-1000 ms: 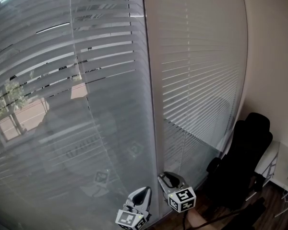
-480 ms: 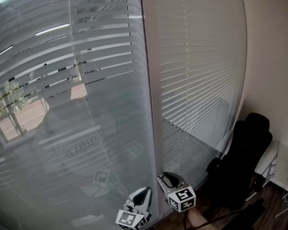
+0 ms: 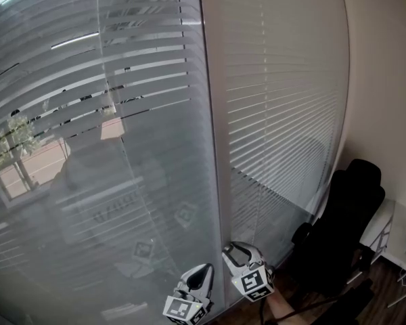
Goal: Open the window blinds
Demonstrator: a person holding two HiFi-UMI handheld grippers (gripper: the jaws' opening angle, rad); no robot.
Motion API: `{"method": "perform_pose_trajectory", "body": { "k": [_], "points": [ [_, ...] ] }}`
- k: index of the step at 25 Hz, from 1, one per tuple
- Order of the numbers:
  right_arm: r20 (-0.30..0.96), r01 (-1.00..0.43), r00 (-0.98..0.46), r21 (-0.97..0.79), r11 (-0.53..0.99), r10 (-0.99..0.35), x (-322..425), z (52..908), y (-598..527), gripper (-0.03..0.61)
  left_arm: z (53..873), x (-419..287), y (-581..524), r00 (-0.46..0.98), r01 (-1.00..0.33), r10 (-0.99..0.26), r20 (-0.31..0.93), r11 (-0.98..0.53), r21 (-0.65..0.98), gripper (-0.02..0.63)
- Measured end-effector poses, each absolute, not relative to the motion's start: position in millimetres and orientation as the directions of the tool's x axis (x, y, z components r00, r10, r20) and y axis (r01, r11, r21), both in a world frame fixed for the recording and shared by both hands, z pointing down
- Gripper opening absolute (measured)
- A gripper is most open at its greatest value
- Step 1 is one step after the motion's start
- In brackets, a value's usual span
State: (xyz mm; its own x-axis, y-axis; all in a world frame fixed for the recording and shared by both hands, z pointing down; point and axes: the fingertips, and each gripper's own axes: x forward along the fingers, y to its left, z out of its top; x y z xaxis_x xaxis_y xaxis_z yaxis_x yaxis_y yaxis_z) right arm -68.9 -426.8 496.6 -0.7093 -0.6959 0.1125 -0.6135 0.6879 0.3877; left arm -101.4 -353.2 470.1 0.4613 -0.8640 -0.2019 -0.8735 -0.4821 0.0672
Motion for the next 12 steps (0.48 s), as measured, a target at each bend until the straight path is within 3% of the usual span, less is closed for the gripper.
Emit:
{"method": "perform_pose_trajectory", "body": {
  "k": [6,12],
  "points": [
    [0.106,-0.587,-0.711,0.456,0.669,-0.695,-70.4,497.1,-424.8,0.139,472.1,-103.0,-354.5,0.458,-0.875,-0.867,-0.196,-0.479,0.076,-0.008],
    [0.082,-0.621,-0.714,0.384,0.683,-0.695,-69.4,499.4,-426.9,0.135,472.2,-102.3,-357.3,0.462,-0.873,-0.865,-0.197,-0.483,0.075,-0.008]
  ]
}}
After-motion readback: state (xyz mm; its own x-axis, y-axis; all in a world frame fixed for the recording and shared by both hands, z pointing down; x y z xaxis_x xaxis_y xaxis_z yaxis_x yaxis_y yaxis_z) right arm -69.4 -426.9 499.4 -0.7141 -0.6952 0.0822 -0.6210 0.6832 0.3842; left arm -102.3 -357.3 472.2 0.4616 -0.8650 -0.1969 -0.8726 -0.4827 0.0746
